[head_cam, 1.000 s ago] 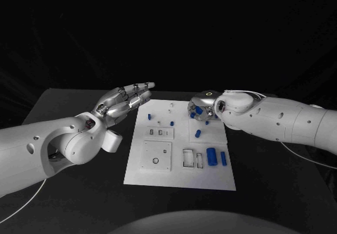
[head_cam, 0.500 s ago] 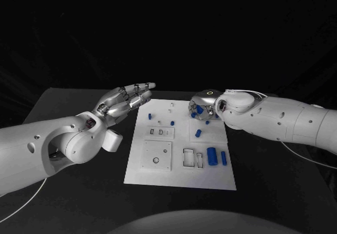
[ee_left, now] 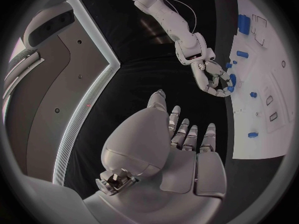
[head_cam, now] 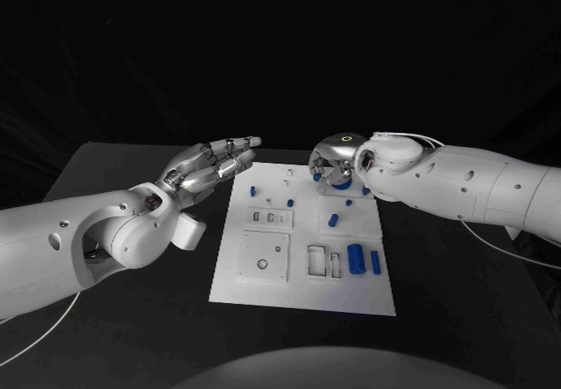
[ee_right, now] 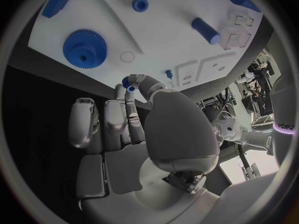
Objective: Assemble the parts on the task board
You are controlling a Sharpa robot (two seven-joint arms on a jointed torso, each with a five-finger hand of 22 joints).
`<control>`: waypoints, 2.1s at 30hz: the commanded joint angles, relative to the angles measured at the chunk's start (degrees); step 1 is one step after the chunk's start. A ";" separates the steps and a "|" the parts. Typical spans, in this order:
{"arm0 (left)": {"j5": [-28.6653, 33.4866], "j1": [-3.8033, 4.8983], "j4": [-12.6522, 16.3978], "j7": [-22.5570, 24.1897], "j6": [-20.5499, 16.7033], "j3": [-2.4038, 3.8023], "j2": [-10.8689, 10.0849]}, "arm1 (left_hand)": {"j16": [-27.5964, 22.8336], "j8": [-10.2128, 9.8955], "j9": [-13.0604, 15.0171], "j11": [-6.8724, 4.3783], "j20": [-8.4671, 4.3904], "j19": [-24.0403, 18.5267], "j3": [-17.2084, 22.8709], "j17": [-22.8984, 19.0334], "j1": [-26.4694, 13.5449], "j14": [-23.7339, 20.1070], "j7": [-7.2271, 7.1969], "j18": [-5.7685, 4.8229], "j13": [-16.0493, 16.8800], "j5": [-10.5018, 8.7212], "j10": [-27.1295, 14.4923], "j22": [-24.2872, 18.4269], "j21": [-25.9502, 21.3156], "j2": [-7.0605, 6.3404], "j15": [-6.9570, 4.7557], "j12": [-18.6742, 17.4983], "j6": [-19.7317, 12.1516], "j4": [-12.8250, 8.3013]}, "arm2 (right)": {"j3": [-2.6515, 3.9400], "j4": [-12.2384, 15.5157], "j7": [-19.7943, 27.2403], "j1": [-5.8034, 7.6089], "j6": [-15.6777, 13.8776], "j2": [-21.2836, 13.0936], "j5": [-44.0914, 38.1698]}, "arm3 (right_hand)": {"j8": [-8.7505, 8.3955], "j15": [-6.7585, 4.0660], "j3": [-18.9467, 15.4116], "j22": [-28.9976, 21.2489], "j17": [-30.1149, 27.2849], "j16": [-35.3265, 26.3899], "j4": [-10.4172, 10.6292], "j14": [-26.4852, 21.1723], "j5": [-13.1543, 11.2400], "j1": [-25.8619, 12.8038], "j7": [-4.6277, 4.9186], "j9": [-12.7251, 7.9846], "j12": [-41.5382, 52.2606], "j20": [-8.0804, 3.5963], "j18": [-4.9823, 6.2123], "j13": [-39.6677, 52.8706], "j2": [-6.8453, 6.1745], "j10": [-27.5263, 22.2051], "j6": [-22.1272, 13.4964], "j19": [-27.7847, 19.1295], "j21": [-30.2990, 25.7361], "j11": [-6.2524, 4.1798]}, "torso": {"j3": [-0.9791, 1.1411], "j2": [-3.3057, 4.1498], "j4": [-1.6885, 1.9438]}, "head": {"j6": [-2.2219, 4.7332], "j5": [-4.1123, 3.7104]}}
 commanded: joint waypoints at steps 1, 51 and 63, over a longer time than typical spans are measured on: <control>-0.19 0.07 0.39 -0.53 0.21 0.05 -0.17 | 0.04 0.29 0.08 0.44 0.38 0.01 0.32 0.05 0.45 -0.06 0.03 0.93 0.06 0.36 0.08 -0.44 0.28 -0.05 0.57 0.39 0.51 0.08 | 0.03 -1.18 -0.45 0.25 2.73 1.09 1.82 | 0.05 -0.21 -0.38 1.59 0.11 -0.34 0.10 0.09 0.21 -0.13 0.70 3.50 -0.10 0.15 -0.44 -0.09 0.35 0.29 0.84 0.40 -0.29 0.18 | -0.05 0.13 0.15 | -0.20 -0.05; -1.37 2.47 3.89 -0.85 -3.22 0.06 -4.24 | 0.80 1.51 0.20 0.74 0.64 0.54 0.17 0.18 1.02 0.24 0.35 0.95 0.18 0.48 0.66 -0.27 0.64 -0.80 0.83 1.70 1.87 0.18 | 1.04 -10.06 -2.68 2.20 4.83 9.52 4.55 | -2.56 0.52 -0.06 1.21 -1.13 -1.21 0.27 -0.72 0.44 -0.50 1.57 3.35 -3.15 0.38 -0.25 -1.15 0.38 -0.41 -1.95 -0.28 -1.39 1.20 | -0.54 2.00 2.32 | 0.66 -0.83; -1.37 2.47 4.13 -1.05 -2.93 0.06 -4.21 | 0.89 1.62 0.21 0.80 0.68 0.60 0.15 0.20 1.04 0.27 0.41 0.95 0.19 0.49 0.71 -0.25 0.68 -0.85 0.90 1.79 2.00 0.19 | 1.04 -11.11 -2.34 1.55 5.55 10.37 4.74 | -3.11 0.59 0.08 1.19 -1.29 -1.32 0.31 -0.86 0.31 -0.60 1.63 3.14 -3.61 0.44 -0.22 -1.26 0.39 -0.59 -2.40 -0.36 -1.54 1.28 | -0.61 1.87 2.36 | 0.23 -0.67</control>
